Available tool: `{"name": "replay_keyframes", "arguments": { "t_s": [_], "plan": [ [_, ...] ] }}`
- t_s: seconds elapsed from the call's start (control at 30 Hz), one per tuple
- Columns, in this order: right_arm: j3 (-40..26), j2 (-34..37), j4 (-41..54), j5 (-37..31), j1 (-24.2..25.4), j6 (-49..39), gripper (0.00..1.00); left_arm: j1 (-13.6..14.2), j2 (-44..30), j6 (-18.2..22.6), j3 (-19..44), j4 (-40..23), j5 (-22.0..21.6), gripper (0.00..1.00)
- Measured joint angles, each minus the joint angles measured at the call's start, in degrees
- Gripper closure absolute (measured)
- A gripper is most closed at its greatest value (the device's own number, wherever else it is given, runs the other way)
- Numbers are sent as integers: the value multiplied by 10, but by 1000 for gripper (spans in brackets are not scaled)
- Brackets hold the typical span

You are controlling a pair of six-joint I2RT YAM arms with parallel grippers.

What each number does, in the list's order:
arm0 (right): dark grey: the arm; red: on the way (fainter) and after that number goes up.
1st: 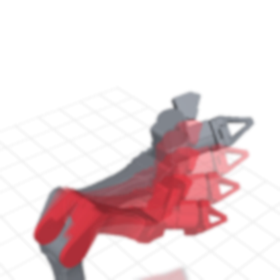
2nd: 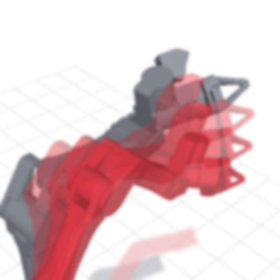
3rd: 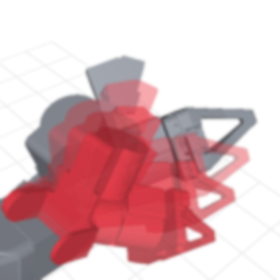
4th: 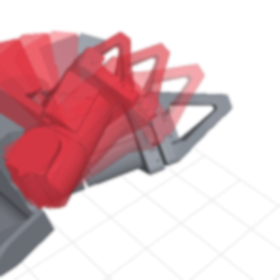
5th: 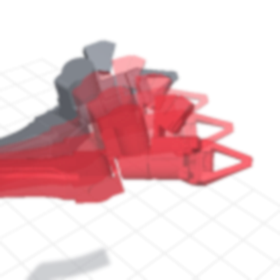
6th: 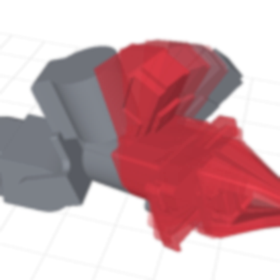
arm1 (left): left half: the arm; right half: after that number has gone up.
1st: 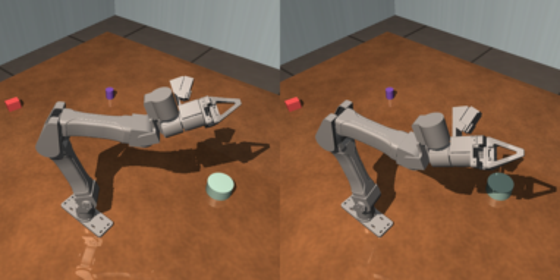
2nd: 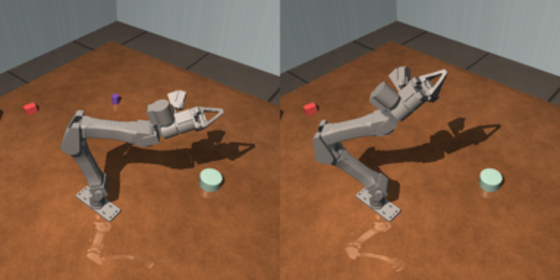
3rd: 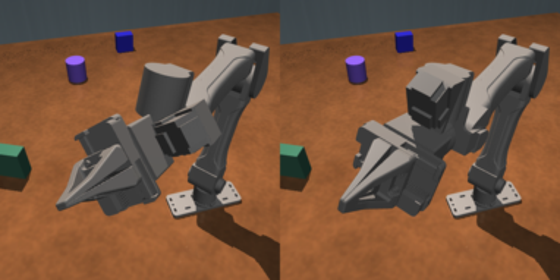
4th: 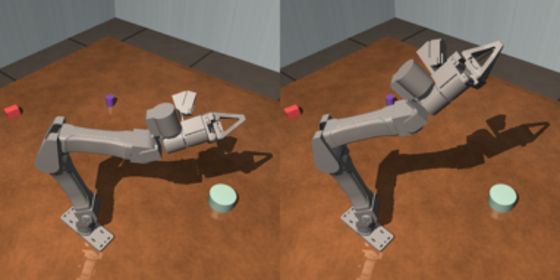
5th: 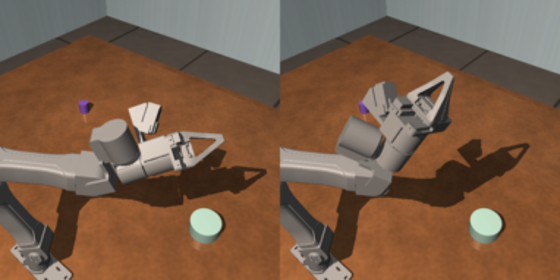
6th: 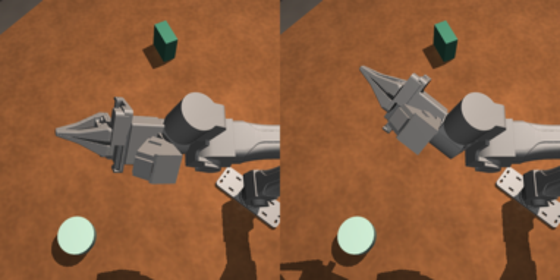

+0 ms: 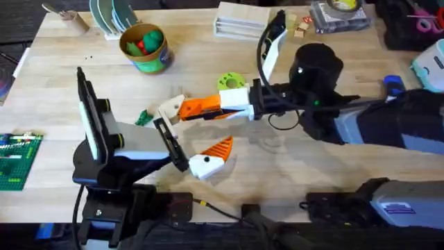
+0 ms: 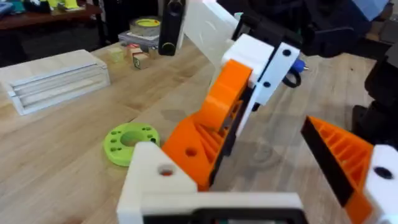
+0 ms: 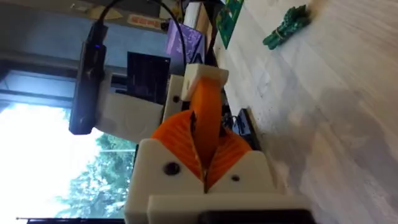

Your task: Pick up the gripper from the table and insert it into the empty holder that is missing its gripper. Then pick up a screw, insert it into the mounting hole, and use the screwdriver to tighten it. Finally, clean up the table by picking up the vegetable and placing it into the bucket.

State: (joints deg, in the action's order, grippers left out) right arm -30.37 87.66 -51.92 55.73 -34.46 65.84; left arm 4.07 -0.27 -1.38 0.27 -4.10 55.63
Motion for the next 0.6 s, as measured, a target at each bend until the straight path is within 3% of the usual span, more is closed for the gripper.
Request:
{"name": "replay_keyframes", "arguments": {
  "t_s": [0.4, 0.6],
  "plan": [
    [-114, 117, 0, 39, -32, -3, 993, -17, 0, 2, 0, 2, -47, 9],
    [-141, 142, 7, 67, -30, -23, 993, -21, 0, 2, 0, 3, -58, 9]
  ]
}}
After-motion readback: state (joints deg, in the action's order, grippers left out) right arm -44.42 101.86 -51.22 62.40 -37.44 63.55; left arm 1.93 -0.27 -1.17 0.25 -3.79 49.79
